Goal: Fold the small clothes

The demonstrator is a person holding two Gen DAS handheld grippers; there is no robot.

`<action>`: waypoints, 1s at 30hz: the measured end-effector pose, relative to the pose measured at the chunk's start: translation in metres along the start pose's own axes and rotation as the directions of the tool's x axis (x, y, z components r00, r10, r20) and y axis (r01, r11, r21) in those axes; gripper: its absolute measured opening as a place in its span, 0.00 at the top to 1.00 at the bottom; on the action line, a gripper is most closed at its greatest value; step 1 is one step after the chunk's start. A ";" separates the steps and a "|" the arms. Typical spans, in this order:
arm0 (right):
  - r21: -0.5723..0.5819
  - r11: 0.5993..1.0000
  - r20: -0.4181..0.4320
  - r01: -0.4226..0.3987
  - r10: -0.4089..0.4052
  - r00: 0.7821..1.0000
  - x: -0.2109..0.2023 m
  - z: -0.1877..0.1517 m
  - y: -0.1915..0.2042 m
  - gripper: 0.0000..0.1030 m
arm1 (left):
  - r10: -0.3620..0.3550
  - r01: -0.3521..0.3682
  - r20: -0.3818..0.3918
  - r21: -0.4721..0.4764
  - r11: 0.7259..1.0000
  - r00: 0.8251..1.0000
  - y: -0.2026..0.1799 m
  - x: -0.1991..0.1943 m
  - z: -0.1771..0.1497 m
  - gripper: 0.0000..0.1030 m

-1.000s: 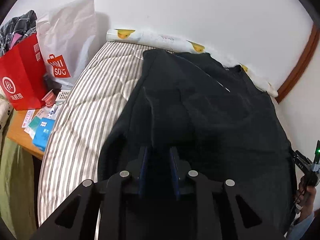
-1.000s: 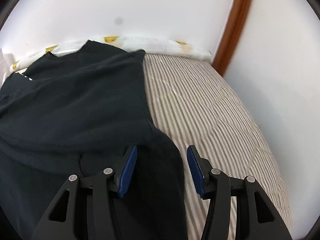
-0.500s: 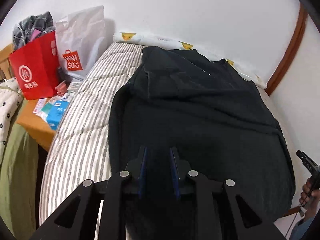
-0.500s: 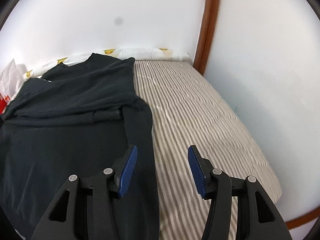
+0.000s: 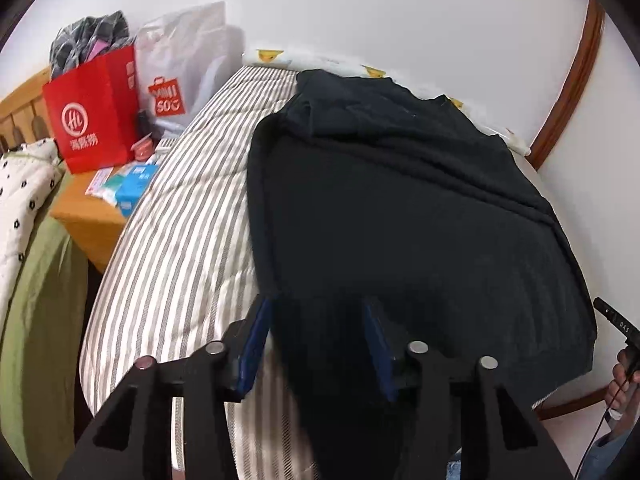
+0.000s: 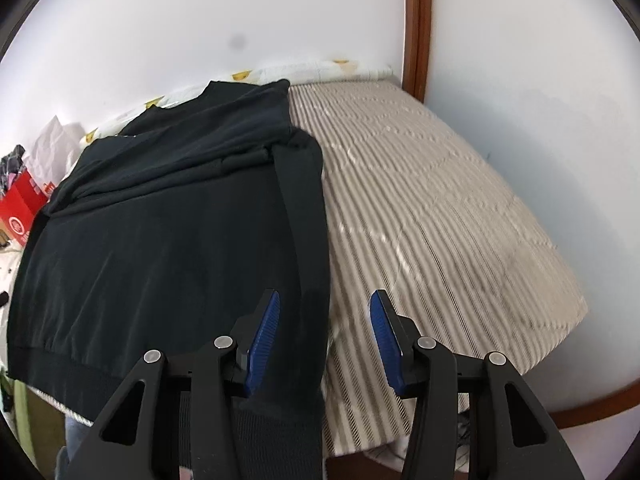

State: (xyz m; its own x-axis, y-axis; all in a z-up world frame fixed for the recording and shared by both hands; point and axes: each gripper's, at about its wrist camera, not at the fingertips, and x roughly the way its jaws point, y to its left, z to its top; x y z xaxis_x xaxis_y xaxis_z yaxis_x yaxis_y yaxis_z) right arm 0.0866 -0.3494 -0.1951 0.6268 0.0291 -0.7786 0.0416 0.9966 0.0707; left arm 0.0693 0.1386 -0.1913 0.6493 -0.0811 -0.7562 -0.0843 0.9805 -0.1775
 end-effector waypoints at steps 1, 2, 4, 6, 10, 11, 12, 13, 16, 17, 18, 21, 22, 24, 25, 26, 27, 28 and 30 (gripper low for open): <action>-0.001 1.000 -0.002 -0.004 0.004 1.000 0.001 -0.002 0.000 0.55 | 0.003 -0.003 -0.003 -0.004 1.000 1.000 0.003 0.000 -0.004 0.57; -0.005 1.000 -0.005 -0.013 0.013 1.000 0.002 -0.005 0.001 0.55 | 0.006 -0.006 -0.010 -0.011 1.000 1.000 0.005 0.001 -0.009 0.57; -0.016 1.000 -0.012 -0.025 0.025 1.000 0.003 -0.012 0.004 0.55 | 0.008 -0.008 -0.025 -0.018 1.000 1.000 0.009 0.003 -0.015 0.57; -0.024 0.999 -0.019 -0.035 0.034 0.999 0.005 -0.017 0.007 0.54 | 0.007 -0.008 -0.038 -0.025 1.000 0.999 0.012 0.006 -0.021 0.57; -0.032 0.999 -0.037 -0.039 0.038 0.999 0.015 -0.023 0.011 0.54 | -0.003 0.002 -0.013 -0.028 1.000 1.000 0.013 0.005 -0.029 0.57; -0.033 0.999 -0.043 -0.042 0.041 0.998 0.018 -0.024 0.012 0.55 | -0.001 0.001 -0.014 -0.025 1.000 1.000 0.011 0.005 -0.029 0.57; -0.032 0.999 -0.045 -0.044 0.042 0.998 0.019 -0.025 0.012 0.54 | 0.007 -0.008 -0.012 -0.019 1.000 1.000 0.009 0.005 -0.030 0.57; -0.028 0.999 -0.044 -0.045 0.044 0.998 0.021 -0.025 0.012 0.54 | 0.017 -0.017 -0.010 -0.013 1.000 1.000 0.006 0.005 -0.031 0.57; -0.021 0.999 -0.036 -0.046 0.046 0.998 0.026 -0.020 0.017 0.54 | 0.043 -0.043 0.003 -0.004 0.999 0.999 0.001 0.006 -0.032 0.57; -0.021 0.998 -0.031 -0.051 0.051 0.998 0.028 -0.017 0.019 0.54 | 0.046 -0.046 0.009 -0.016 0.999 0.999 0.000 0.007 -0.031 0.57; -0.023 0.998 -0.030 -0.053 0.052 0.998 0.031 -0.015 0.022 0.54 | 0.044 -0.044 0.015 -0.030 0.999 0.999 0.001 0.008 -0.029 0.57; -0.044 0.998 -0.018 -0.052 0.051 0.999 0.037 -0.009 0.033 0.63 | 0.047 -0.046 0.012 -0.051 0.998 0.999 -0.001 0.012 -0.025 0.65; -0.047 0.997 -0.014 -0.057 0.057 0.998 0.038 -0.008 0.035 0.73 | 0.057 -0.057 0.011 -0.053 0.997 0.998 -0.002 0.013 -0.024 0.72; -0.051 0.996 -0.010 -0.075 0.075 0.997 0.039 -0.006 0.038 0.90 | 0.076 -0.076 0.009 -0.056 0.996 0.997 -0.002 0.015 -0.023 0.86; -0.057 0.996 -0.006 -0.066 0.066 0.998 0.038 -0.005 0.039 0.91 | 0.064 -0.064 0.002 -0.063 0.996 0.998 -0.001 0.016 -0.022 0.92; -0.063 0.996 -0.002 -0.060 0.060 0.998 0.037 -0.005 0.039 0.91 | 0.041 -0.041 -0.008 -0.075 0.996 0.999 0.001 0.016 -0.021 0.93; -0.065 0.996 0.006 -0.062 0.062 0.998 0.035 -0.005 0.037 0.91 | 0.029 -0.030 -0.015 -0.088 0.996 0.999 0.003 0.015 -0.020 0.93; -0.064 0.996 0.016 -0.069 0.070 0.997 0.031 -0.005 0.035 0.92 | 0.019 -0.020 -0.013 -0.097 0.995 1.000 0.005 0.013 -0.020 0.94; -0.061 0.994 0.036 -0.092 0.094 0.995 0.023 -0.004 0.030 0.92 | -0.006 0.006 0.003 -0.113 0.994 1.000 0.007 0.006 -0.019 0.94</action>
State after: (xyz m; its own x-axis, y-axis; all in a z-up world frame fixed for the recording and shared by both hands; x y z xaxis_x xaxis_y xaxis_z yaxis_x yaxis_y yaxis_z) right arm 0.0995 -0.3190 -0.2131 0.6552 0.1199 -0.7459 -0.0637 0.9926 0.1037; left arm 0.0579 0.1412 -0.2090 0.6521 -0.0863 -0.7532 -0.1654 0.9534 -0.2525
